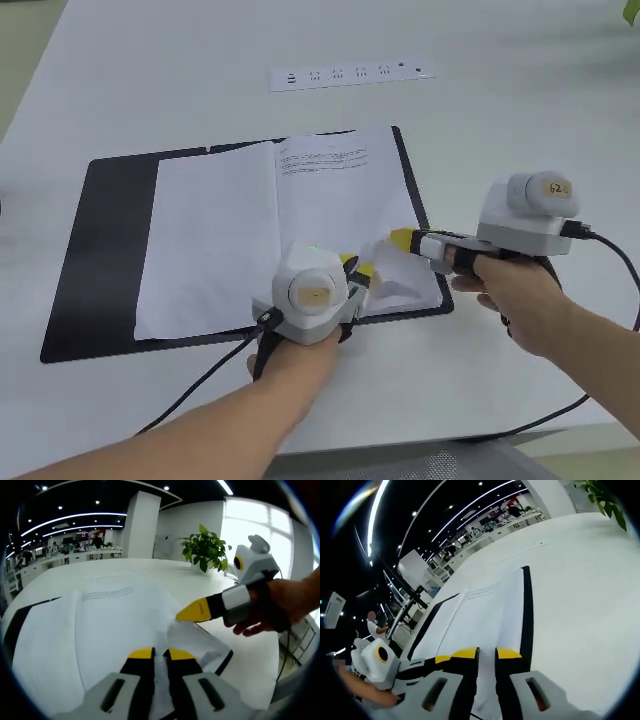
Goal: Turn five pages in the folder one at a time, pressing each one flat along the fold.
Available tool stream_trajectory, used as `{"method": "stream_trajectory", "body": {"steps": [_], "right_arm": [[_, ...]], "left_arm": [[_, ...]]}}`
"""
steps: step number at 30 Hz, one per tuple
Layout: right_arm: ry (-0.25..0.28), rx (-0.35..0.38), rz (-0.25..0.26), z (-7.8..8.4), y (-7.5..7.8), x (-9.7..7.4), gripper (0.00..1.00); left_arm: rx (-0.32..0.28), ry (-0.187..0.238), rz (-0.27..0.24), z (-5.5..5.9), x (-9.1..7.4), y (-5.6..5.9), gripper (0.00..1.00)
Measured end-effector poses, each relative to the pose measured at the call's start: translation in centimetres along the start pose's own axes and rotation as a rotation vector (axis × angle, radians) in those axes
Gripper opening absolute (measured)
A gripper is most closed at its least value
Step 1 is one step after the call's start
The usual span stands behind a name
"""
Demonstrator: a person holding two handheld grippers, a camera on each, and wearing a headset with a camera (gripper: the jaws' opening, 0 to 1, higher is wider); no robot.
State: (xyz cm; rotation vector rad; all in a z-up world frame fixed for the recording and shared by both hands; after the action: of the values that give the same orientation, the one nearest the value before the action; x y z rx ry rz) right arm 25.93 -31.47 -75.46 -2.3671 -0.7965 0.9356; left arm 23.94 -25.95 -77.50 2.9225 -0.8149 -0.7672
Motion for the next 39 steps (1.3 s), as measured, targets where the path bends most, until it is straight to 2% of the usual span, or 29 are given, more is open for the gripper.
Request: {"method": "stream_trajectory", "body": {"steps": [6, 10, 13, 16, 18, 22, 24, 26, 28, 29, 31, 32, 37, 38, 39], "right_arm": [[-0.004, 0.034, -0.006, -0.1, 0.1, -0.3, 0.02], [-0.004, 0.039, -0.009, -0.2, 0.0, -0.5, 0.01], [-0.006, 0.071, -0.009, -0.5, 0.0, -0.7, 0.00], [-0.009, 0.137, -0.011, -0.8, -0.1, -1.0, 0.00], [-0.021, 0.145, -0.013, -1.0, -0.4, -1.2, 0.00], [-0.031, 0.153, -0.007, -1.6, -1.0, -1.5, 0.00], [-0.028, 0.209, -0.023, -2.1, -1.9, -1.8, 0.00], [-0.027, 0.214, -0.020, -2.5, -2.5, -2.1, 0.00], [-0.016, 0.271, -0.017, -2.9, -3.3, -2.4, 0.00], [-0.009, 0.271, -0.019, -3.1, -3.4, -2.5, 0.00], [0.003, 0.295, -0.019, -3.4, -4.2, -2.7, 0.00], [0.008, 0.302, -0.025, -3.5, -4.6, -2.7, 0.00], [0.029, 0.345, -0.067, -4.6, -6.5, -2.3, 0.00], [0.030, 0.367, -0.088, -4.9, -7.3, -2.1, 0.00], [0.031, 0.365, -0.086, -5.1, -7.5, -2.0, 0.00]], "left_arm": [[0.004, -0.005, 0.007, 0.0, 0.0, 0.1, 0.10], [0.002, -0.011, 0.016, -0.1, -0.1, 0.3, 0.12], [0.003, -0.019, 0.026, -0.1, -0.4, 0.4, 0.15], [0.010, -0.036, 0.044, 0.0, -1.1, 0.5, 0.18], [0.011, -0.038, 0.048, -0.1, -1.6, 0.4, 0.20], [-0.011, -0.017, 0.073, -1.1, -2.9, 0.4, 0.25], [-0.038, -0.002, 0.084, -1.9, -3.6, 0.3, 0.27], [-0.049, 0.015, 0.095, -2.5, -4.4, 0.2, 0.30], [-0.059, 0.030, 0.095, -3.3, -5.4, -0.2, 0.32], [-0.073, 0.048, 0.094, -3.8, -6.1, -0.6, 0.32], [-0.094, 0.054, 0.091, -4.4, -7.2, -1.3, 0.33], [-0.096, 0.075, 0.086, -4.8, -7.8, -1.7, 0.33], [-0.113, 0.119, 0.062, -5.9, -10.7, -4.1, 0.33], [-0.111, 0.122, 0.052, -6.1, -11.4, -4.8, 0.33], [-0.113, 0.129, 0.043, -6.2, -11.9, -5.3, 0.33]]}}
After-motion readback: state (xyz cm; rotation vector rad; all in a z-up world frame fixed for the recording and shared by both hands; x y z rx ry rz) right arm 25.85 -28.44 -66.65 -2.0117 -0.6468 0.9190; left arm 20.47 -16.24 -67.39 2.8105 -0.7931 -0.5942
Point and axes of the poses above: the centre of the closed fingertips' face, and the gripper's own axes: x roughly forward along the fingers, y roughly to its right, z roughly out of its underside, the point moved 1 cm from there along -x, roughly backward along the fingers, and after that the axes turned 5 degrees about -z, right-handed, at the moved point
